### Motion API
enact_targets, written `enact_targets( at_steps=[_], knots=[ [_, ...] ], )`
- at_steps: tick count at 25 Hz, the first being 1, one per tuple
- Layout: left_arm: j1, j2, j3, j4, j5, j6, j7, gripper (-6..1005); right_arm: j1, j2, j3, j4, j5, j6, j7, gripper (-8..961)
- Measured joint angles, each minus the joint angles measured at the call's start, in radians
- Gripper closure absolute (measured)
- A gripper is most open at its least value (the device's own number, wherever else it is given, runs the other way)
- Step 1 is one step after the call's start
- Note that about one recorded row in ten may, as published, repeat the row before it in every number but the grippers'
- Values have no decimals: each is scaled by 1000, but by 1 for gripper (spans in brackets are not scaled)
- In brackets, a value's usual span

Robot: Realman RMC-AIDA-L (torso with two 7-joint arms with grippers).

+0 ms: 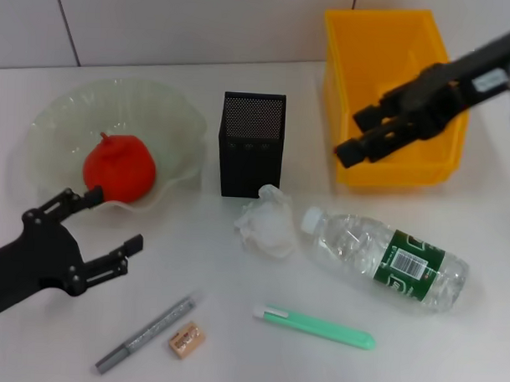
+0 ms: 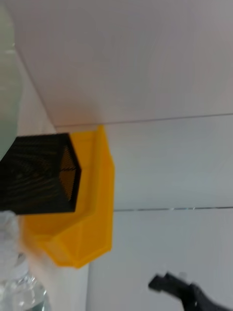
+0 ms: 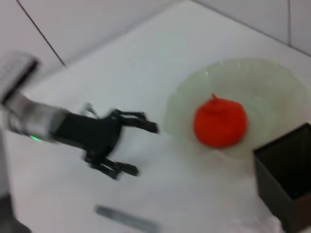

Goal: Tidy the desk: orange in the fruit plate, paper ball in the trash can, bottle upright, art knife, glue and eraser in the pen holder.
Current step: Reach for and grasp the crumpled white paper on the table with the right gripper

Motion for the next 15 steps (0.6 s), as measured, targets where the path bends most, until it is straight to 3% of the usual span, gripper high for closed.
enact_targets(
  at_steps=[3, 9, 15],
  knots=[
    [-3, 0, 0, 4, 31, 0, -17, 140, 46, 17, -85, -10, -106, 52, 16, 128],
    [-7, 1, 32, 5, 69, 3, -35, 139, 108, 78, -250, -1, -300, 176, 69, 127],
    [3, 1, 44, 13, 74, 6, -53, 139, 141, 87, -389, 102, -314, 279, 143, 127]
  ],
)
